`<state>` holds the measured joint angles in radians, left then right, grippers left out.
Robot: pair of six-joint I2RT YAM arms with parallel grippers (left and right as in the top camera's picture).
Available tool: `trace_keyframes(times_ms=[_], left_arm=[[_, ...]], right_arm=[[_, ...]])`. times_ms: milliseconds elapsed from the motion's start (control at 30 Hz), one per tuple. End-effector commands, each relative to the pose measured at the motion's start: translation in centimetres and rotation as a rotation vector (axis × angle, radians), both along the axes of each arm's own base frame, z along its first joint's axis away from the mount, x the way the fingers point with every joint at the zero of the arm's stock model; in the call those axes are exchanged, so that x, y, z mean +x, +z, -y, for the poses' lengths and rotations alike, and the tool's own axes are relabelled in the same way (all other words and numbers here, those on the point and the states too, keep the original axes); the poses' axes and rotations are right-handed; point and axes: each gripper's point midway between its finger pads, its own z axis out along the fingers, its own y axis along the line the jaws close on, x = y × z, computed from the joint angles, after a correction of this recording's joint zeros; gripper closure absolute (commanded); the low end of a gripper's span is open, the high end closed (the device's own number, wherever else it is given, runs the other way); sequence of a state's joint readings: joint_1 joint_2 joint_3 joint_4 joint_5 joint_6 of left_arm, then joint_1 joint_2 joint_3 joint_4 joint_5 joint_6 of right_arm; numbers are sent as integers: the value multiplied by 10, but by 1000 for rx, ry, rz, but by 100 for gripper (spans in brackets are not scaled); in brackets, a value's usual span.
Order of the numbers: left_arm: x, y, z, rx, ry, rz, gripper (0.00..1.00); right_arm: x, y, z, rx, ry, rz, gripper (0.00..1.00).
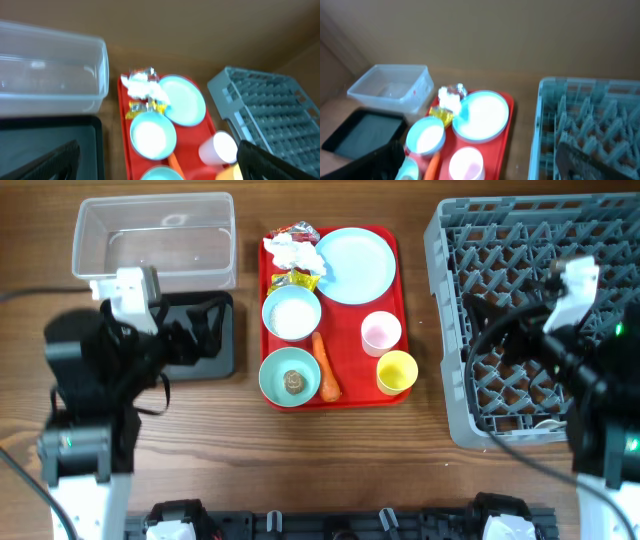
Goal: Sort waste into correct bins and load items into the dishwasher rack
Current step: 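Reach the left gripper to the light-blue rice bowl and grasp its rim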
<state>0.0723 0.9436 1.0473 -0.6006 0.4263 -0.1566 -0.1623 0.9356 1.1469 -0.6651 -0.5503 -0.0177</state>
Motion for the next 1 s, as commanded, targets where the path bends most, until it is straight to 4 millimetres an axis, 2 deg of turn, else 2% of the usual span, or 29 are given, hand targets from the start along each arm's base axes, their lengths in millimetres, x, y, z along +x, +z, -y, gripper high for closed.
trace_keyframes(times_ms=[0, 133, 200, 300, 400, 467, 600, 667, 767, 833, 933, 967], left_arm=[[23, 8, 7, 7, -41, -78, 0], [45, -15, 30, 80, -89, -210, 0], [55, -34, 53, 129, -129, -261, 0], [57, -64, 82, 182, -188, -334, 0], [56, -95, 111, 209, -264, -405, 0], [58, -116, 124, 217, -292, -452, 0], [54, -137, 146, 157, -331, -534, 0], [60, -141, 155, 157, -345, -514, 0], [74, -146, 157, 172, -326, -479, 1], [83, -154, 153, 202, -294, -469, 7], [93, -173, 157, 255, -266, -466, 25], [95, -178, 160, 267, -266, -466, 26]], right_arm=[[15, 2, -1, -35, 46, -67, 0], [28, -19, 2, -35, 58, -205, 0], [35, -42, 7, -44, 49, -297, 0], [38, -67, 13, -52, 21, -395, 0], [43, -78, 16, -80, 39, -414, 0], [49, -79, 18, -92, 29, -406, 0], [49, -80, 19, -95, 32, -405, 0], [49, -80, 19, -100, 35, -406, 0], [49, -80, 19, -100, 35, -404, 0], [49, -80, 19, -100, 35, -404, 1], [49, -80, 19, -100, 35, -405, 5], [49, -80, 19, -99, 35, -405, 6]])
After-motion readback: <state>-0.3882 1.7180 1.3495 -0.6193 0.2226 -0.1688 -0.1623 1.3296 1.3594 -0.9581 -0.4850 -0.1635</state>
